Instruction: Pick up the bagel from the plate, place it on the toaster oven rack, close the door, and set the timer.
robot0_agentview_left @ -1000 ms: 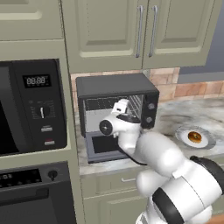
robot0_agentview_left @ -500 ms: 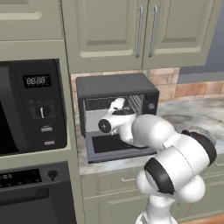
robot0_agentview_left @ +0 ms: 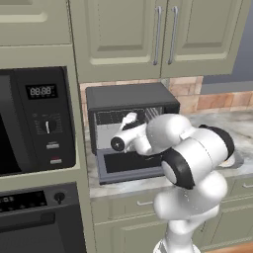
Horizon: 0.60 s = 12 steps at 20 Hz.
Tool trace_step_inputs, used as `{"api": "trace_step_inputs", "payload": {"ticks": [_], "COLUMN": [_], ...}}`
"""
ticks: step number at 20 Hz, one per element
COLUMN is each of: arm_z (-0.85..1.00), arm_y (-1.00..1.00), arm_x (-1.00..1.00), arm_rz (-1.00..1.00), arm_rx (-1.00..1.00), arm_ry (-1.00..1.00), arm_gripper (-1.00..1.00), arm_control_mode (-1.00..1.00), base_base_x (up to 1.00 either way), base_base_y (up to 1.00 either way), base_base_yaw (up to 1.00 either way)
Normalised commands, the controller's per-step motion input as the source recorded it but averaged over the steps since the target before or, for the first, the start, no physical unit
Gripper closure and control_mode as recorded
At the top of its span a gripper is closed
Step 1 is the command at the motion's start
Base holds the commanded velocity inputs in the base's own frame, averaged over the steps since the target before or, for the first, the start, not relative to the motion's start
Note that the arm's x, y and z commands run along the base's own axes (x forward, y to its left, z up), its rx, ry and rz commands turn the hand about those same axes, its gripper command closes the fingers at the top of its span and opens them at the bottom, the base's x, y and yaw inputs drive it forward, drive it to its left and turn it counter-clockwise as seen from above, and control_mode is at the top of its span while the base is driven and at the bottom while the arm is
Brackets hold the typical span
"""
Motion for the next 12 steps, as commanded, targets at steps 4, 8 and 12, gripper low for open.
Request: {"api": "trace_step_inputs", "payload": {"ticks": [4, 8, 12], "arm_z": [-0.09, -0.1, -0.12], "arm_y": [0.08, 0.1, 0.11], "arm_x": [0.38, 0.4, 0.41], "arm_rz": [0.03, 0.02, 0.02], "arm_rx": [-0.01, -0.01, -0.01], "arm_ry": [0.0, 0.0, 0.0], "arm_gripper": [-1.0, -1.0, -1.0], "arm_control_mode": [-1.0, -1.0, -1.0], "base_base_x": [0.0, 0.0, 0.0], "base_base_y": [0.0, 0.0, 0.0], "base_base_yaw": [0.0, 0.0, 0.0]}}
